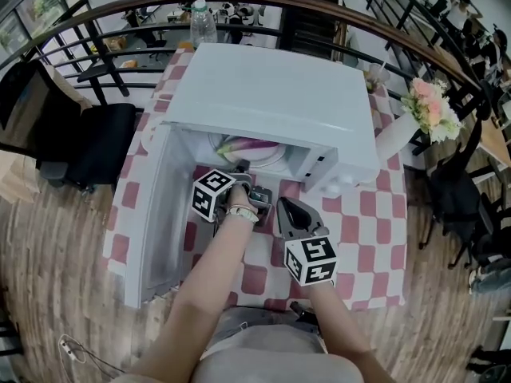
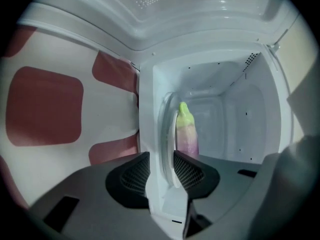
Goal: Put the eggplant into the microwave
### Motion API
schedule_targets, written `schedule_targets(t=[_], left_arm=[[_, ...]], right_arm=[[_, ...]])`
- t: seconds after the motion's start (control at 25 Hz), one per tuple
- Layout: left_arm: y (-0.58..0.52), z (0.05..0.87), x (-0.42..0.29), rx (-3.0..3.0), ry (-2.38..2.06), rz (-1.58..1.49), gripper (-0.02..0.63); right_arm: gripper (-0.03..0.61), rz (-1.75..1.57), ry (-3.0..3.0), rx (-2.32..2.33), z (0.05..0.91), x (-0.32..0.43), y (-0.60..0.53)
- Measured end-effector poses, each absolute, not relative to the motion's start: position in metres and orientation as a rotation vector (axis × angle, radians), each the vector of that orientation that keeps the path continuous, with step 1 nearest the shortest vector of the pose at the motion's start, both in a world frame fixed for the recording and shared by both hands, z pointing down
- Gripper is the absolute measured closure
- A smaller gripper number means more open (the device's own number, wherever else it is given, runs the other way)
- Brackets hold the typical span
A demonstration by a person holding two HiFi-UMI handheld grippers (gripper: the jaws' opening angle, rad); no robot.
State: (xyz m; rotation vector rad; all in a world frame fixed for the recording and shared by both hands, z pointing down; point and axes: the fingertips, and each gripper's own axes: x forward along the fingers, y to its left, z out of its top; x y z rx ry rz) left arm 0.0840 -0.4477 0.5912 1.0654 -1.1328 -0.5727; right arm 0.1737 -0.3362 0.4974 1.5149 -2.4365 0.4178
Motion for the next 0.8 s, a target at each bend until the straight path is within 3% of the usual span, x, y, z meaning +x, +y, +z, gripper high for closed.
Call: schedule_targets(t=[0.8], left_arm=[[-0.453,0.583,0.085,1.060,-1.126,-0.484,0.400]], right_arm=[[0.552,0.446,-2.410,1.540,0.488,0.182,-0.336]])
